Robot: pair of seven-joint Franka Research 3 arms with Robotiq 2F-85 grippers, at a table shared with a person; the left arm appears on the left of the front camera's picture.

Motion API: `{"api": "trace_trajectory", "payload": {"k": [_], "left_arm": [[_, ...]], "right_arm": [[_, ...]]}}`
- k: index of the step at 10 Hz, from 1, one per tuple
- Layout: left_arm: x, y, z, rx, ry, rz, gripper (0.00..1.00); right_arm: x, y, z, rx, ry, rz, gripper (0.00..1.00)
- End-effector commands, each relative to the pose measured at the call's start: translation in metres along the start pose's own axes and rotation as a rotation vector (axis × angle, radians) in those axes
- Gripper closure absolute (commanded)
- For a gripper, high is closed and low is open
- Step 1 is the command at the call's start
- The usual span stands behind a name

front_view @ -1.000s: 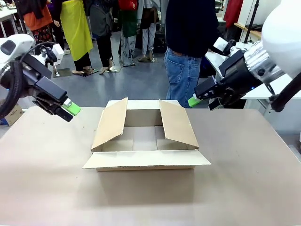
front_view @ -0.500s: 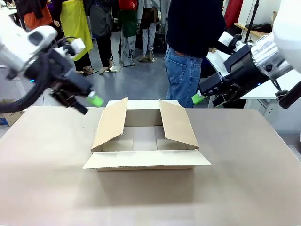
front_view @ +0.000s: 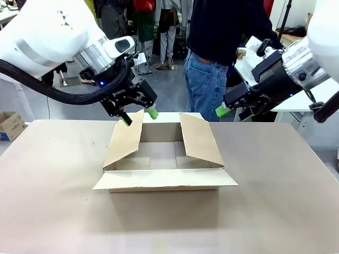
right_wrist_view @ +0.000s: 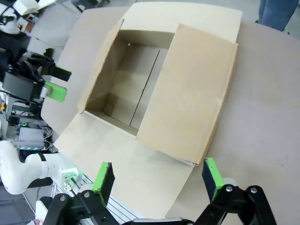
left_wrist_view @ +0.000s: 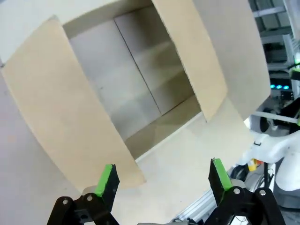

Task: Pack the gift set into the box.
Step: Place both hands on the side flaps of the Package Box and spread them outward.

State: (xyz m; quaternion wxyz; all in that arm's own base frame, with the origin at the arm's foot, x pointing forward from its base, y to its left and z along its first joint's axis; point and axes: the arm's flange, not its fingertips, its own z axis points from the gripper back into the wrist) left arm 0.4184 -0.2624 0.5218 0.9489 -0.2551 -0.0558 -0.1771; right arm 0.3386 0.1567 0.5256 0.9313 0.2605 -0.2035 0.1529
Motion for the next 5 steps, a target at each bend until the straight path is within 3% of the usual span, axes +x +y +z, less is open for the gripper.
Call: {"api": "trace_trajectory", "payload": {"k": [1, 3, 4, 5], "left_arm": [[0.002, -0.001, -0.011, 0.003, 0.022, 0.002, 0.0], [0.012, -0.015, -0.027, 0.119, 0.062, 0.15, 0.0], [0.019, -0.019, -0.031, 0.199, 0.026, 0.231, 0.0], [0.025, -0.022, -0.036, 0.255, -0.016, 0.306, 0.0]], "right_arm": [[-0.002, 0.003, -0.001, -0.008, 0.004, -0.022, 0.0], [0.0, 0.0, 0.0, 0.0, 0.0, 0.0, 0.0], [0.001, 0.003, -0.005, -0.019, 0.056, 0.002, 0.0], [0.003, 0.004, -0.01, -0.036, 0.033, -0.043, 0.0]]}}
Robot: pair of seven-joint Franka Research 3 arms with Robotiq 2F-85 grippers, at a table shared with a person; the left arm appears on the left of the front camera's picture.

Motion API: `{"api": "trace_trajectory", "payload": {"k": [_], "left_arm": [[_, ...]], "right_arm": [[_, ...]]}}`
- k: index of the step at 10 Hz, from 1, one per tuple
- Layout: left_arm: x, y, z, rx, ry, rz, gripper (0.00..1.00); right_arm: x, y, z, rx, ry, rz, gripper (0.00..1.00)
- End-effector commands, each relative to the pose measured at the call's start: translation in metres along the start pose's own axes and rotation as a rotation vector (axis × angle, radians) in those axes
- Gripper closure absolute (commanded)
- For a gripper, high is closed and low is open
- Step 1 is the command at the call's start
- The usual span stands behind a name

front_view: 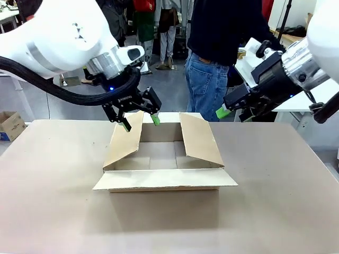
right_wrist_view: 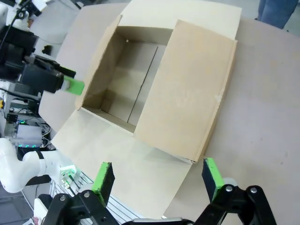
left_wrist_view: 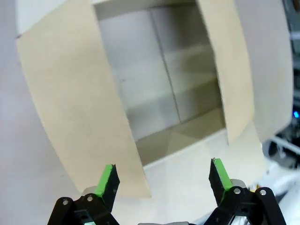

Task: Pack the gift set into the box.
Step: Place both hands on the side flaps of the Package Box and spread them outward.

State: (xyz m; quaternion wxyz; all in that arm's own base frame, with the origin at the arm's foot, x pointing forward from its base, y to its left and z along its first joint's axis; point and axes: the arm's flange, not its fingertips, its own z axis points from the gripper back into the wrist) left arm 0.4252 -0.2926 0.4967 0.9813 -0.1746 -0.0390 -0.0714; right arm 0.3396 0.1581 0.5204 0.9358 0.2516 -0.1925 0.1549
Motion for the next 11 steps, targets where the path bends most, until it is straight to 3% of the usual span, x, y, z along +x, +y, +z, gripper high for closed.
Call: {"api": "trace_trajectory", "payload": {"k": [1, 7, 11], "left_arm": [[0.021, -0.019, -0.002, 0.11, -0.032, 0.137, 0.0], [0.075, -0.028, -0.036, 0.35, 0.008, 0.299, 0.0], [0.083, -0.018, -0.058, 0.508, -0.005, 0.346, 0.0]], "right_arm": [[0.0, 0.001, 0.003, 0.01, -0.011, 0.007, 0.0], [0.0, 0.001, 0.003, 0.01, -0.011, 0.007, 0.0], [0.0, 0.001, 0.003, 0.01, -0.011, 0.007, 0.0]]}}
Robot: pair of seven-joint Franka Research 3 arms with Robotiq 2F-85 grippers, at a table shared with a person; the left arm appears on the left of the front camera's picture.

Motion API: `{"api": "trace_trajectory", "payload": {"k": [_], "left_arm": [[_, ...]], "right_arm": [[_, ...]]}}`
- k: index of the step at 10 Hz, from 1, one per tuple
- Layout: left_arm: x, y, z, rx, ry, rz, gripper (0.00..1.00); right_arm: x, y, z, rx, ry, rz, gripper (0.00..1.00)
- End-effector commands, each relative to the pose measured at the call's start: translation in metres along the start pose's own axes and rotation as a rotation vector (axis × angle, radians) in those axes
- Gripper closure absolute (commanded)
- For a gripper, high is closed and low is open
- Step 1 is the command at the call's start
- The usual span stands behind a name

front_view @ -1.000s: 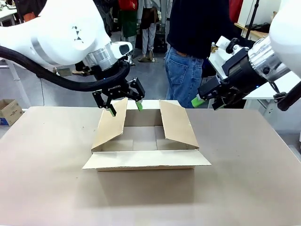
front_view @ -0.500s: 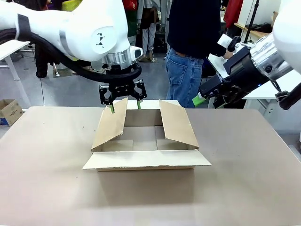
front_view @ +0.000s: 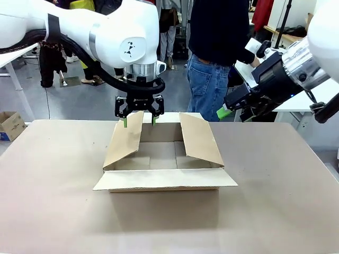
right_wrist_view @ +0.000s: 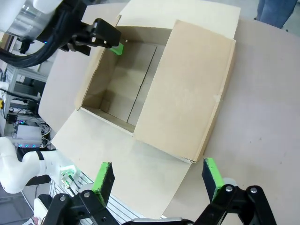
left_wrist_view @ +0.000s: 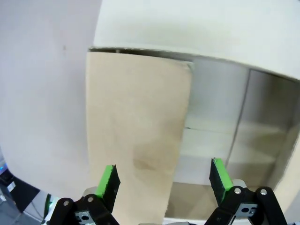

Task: Pack the gift set into the box.
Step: Place both hands on the side flaps of the Package Box and spread them outward.

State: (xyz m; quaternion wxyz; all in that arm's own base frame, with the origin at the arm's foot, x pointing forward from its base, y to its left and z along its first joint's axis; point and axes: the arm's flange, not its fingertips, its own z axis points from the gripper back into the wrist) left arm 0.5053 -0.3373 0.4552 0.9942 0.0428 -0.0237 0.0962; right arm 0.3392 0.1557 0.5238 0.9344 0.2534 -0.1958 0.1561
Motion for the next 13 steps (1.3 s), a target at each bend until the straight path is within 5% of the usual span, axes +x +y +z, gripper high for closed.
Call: {"api": "trace_trajectory", "payload": {"k": [1, 9, 13], "left_arm": [[0.0, -0.002, -0.005, 0.1, -0.021, 0.016, 0.0], [-0.022, 0.033, -0.002, 0.222, -0.124, -0.02, 0.0], [-0.027, 0.066, 0.023, 0.12, -0.193, 0.014, 0.0]], "right_arm": [[0.0, 0.001, -0.001, 0.006, -0.004, 0.003, 0.0], [0.0, 0.001, -0.001, 0.006, -0.004, 0.003, 0.0], [0.0, 0.001, -0.001, 0.006, -0.004, 0.003, 0.0]]}}
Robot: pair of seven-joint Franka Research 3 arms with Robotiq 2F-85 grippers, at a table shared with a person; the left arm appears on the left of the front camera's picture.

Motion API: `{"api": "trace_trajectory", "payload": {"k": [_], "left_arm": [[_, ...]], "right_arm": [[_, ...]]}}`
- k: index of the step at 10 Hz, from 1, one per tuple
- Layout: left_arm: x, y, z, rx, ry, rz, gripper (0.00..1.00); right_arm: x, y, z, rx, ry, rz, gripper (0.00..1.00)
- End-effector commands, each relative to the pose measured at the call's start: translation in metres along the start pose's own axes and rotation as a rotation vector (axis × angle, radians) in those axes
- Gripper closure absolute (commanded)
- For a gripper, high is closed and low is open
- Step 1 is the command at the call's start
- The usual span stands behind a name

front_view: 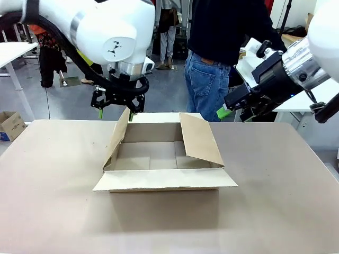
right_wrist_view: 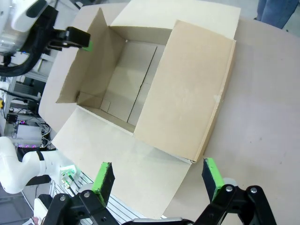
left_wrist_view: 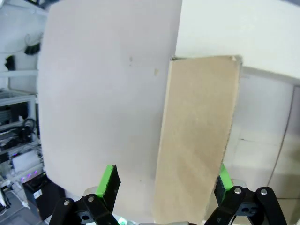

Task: Pack the gift set into the box.
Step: Place both hands on the side flaps of the Package Box and spread them outward.

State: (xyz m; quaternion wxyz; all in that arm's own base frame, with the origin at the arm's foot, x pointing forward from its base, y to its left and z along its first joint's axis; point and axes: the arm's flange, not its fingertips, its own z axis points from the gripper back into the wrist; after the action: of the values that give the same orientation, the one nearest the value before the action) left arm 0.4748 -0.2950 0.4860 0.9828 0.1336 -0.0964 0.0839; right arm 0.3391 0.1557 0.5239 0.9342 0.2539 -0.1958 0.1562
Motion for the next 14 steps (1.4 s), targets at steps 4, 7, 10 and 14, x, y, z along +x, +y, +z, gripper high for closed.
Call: {"api": "trace_trajectory", "payload": {"k": [4, 7, 10, 14], "left_arm": [[-0.004, 0.079, -0.004, -0.154, -0.02, 0.116, 0.0], [0.012, 0.117, -0.014, -0.267, 0.009, 0.111, 0.0], [0.032, 0.14, -0.042, -0.31, 0.084, 0.031, 0.0], [0.03, 0.186, -0.076, -0.453, 0.145, 0.071, 0.0]], "right_arm": [[0.0, 0.001, -0.001, 0.005, -0.004, 0.003, 0.0], [0.0, 0.001, -0.001, 0.005, -0.004, 0.003, 0.0], [0.0, 0.001, -0.001, 0.005, -0.004, 0.003, 0.0], [0.0, 0.001, -0.001, 0.005, -0.004, 0.003, 0.0]]}}
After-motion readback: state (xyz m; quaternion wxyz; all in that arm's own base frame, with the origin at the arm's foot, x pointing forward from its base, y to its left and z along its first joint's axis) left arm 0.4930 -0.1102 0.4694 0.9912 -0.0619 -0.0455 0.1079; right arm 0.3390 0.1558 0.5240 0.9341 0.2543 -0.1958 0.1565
